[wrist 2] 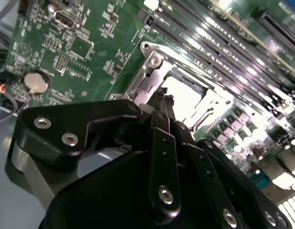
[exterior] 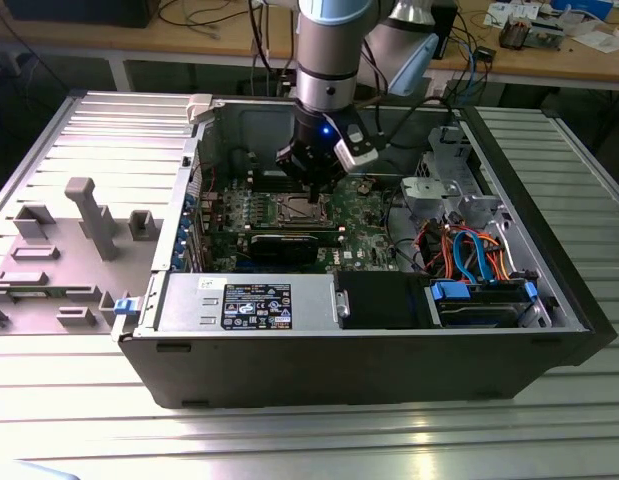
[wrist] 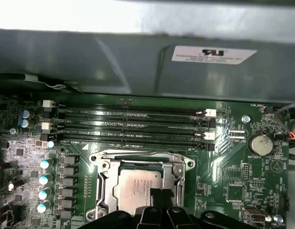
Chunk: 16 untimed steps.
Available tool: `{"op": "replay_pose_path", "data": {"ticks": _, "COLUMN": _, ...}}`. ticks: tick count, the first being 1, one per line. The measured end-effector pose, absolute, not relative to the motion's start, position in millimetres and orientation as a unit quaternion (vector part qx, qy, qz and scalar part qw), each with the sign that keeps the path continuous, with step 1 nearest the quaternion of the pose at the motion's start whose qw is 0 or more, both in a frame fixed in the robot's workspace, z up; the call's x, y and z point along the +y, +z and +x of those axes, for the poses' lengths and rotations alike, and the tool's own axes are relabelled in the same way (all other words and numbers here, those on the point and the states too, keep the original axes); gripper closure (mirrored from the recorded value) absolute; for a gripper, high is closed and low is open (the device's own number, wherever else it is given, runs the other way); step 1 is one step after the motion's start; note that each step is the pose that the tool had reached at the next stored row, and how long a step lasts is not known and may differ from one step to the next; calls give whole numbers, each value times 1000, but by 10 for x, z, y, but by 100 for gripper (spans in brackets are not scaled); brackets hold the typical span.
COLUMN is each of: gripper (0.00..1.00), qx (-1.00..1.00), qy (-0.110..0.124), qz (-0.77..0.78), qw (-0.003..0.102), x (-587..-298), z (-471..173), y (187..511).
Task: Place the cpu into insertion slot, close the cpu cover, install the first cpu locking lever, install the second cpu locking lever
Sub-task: 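Install the first cpu locking lever, then install the second cpu locking lever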
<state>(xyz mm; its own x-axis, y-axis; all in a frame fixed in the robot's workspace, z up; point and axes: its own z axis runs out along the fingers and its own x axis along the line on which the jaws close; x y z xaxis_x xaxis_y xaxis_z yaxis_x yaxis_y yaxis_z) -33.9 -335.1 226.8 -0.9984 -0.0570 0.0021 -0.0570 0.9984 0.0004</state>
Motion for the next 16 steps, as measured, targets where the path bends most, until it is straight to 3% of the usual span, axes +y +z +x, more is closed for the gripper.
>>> {"op": "replay_pose_path", "data": {"ticks": 16, "gripper": 89, "qx": -1000, "qy": 0, "qz": 29, "qw": 1, "x": -3351, "z": -339, "y": 2425}}
